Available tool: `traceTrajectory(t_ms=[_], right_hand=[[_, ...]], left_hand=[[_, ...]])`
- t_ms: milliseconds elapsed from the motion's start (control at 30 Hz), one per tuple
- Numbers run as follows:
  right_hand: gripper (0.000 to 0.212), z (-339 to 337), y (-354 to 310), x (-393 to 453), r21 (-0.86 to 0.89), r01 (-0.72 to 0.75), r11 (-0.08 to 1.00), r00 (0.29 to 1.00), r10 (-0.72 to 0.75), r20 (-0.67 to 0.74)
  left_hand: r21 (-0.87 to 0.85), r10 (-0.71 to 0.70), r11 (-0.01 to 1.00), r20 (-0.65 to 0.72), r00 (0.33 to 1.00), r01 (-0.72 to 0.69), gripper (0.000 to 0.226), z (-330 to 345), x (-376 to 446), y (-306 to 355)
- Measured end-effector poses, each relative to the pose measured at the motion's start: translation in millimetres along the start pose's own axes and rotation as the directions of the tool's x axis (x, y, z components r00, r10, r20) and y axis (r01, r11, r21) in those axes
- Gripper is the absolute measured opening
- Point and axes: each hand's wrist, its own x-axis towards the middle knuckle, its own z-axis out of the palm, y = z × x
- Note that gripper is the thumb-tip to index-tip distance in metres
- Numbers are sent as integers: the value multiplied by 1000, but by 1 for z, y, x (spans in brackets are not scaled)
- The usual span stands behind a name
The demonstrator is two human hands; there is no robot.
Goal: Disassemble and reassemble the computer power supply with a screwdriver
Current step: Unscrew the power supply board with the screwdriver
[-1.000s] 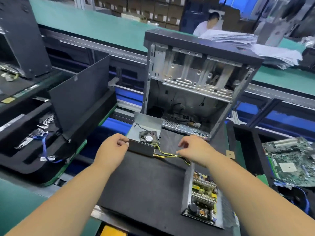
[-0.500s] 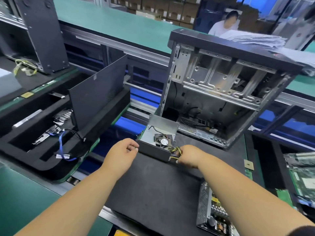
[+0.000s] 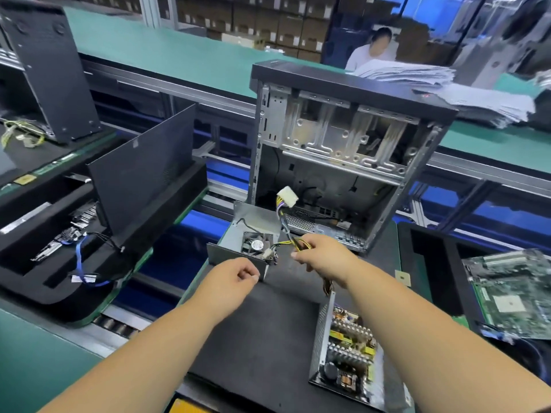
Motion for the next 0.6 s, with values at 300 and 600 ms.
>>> traceTrajectory(t_ms=[300,600], right_hand=[[11,-33,23,-34,201,36,979,999,-34,-13],[16,-47,38,-55,163,81,983,996,-75,-43]], left_hand=[[160,-27,986,397,917,-41,44,69,-17,61],[462,-14,856,465,885,-230,51,98,-27,91]])
